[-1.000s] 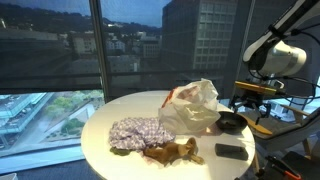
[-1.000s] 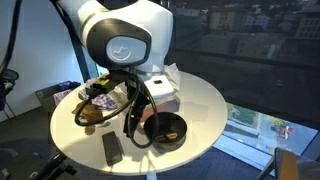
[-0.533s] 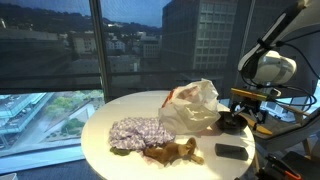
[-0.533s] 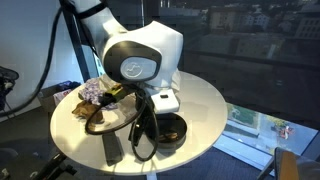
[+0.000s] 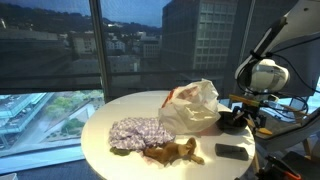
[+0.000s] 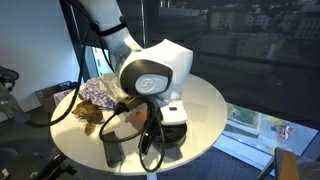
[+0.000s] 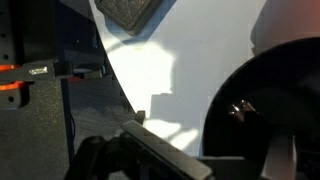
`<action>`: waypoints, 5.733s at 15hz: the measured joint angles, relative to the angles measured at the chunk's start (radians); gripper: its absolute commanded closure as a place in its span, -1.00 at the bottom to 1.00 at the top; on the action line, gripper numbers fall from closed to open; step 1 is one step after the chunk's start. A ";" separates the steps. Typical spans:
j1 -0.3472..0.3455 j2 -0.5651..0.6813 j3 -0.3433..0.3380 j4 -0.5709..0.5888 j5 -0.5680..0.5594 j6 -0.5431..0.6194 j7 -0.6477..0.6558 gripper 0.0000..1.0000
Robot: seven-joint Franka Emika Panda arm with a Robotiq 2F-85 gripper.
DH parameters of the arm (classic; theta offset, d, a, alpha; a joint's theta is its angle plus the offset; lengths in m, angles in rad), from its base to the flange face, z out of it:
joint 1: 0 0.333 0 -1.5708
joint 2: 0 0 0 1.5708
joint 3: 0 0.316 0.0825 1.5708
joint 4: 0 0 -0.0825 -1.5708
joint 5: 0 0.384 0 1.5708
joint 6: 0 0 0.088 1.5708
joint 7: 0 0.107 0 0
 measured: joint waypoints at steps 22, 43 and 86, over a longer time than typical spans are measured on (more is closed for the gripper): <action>0.166 0.073 -0.184 0.024 -0.222 0.224 0.412 0.87; 0.227 -0.208 -0.292 -0.093 -1.146 0.235 1.234 0.28; -0.022 0.388 -0.120 0.379 -1.241 0.452 1.251 -1.00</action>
